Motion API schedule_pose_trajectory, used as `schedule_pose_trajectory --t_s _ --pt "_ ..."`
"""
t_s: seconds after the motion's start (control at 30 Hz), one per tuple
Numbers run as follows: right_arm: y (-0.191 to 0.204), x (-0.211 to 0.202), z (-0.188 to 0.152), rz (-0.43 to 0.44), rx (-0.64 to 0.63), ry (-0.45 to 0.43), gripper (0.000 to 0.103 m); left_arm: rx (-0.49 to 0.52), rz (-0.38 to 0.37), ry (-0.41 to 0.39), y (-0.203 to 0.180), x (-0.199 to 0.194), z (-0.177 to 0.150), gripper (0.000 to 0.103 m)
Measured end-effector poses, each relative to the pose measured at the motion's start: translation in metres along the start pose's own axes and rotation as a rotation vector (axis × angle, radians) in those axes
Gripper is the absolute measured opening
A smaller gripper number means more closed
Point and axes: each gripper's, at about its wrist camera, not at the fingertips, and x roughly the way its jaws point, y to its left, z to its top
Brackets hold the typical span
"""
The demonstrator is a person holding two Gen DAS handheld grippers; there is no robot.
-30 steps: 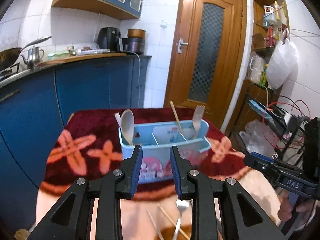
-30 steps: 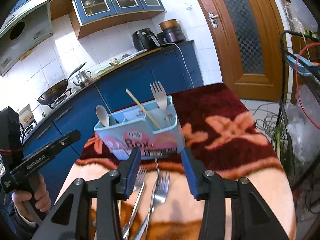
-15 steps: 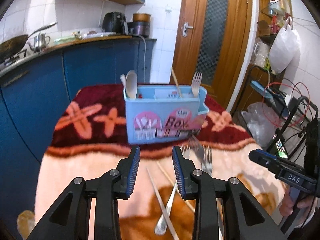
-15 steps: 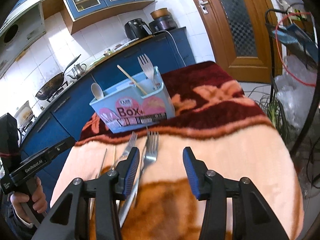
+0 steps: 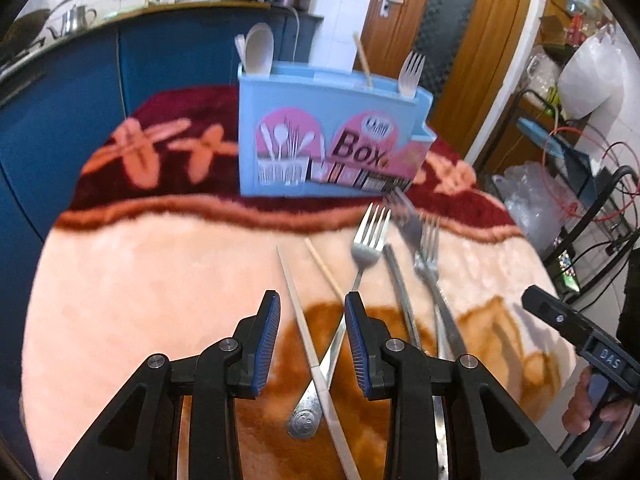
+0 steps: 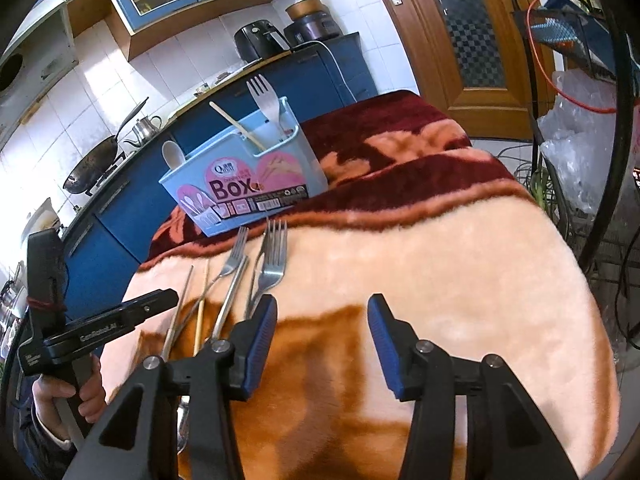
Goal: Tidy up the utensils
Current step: 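Move both open tools back toward the remaining forks on the table, then grasp a thin wooden chopstick on the blanket with the left tool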
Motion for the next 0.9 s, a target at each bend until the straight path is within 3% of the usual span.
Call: schedule_pose_trajectory --t_s 0.1,0.23,0.43,0.63,0.9 --pt "-0.002 0.004 -0.002 0.002 0.001 0.012 0.051 0.002 0.017 0.035 0.003 0.011 0.002 0.033" --pt "-0.003 0.007 -0.004 0.002 -0.001 0.021 0.051 0.024 0.036 0.082 0.008 0.023 0.007 0.024" --pt "-0.002 0.012 -0.003 -0.011 -0.007 0.03 0.051 -0.02 -0.015 0.134 0.02 0.035 0.018 0.021" --pt "0.001 0.014 -0.003 -0.024 -0.017 0.034 0.051 -0.068 -0.056 0.118 0.026 0.037 0.02 0.004" --pt "0.02 0.023 0.005 -0.014 -0.054 0.046 0.051 -0.08 -0.125 0.01 0.027 0.015 0.022 0.004"
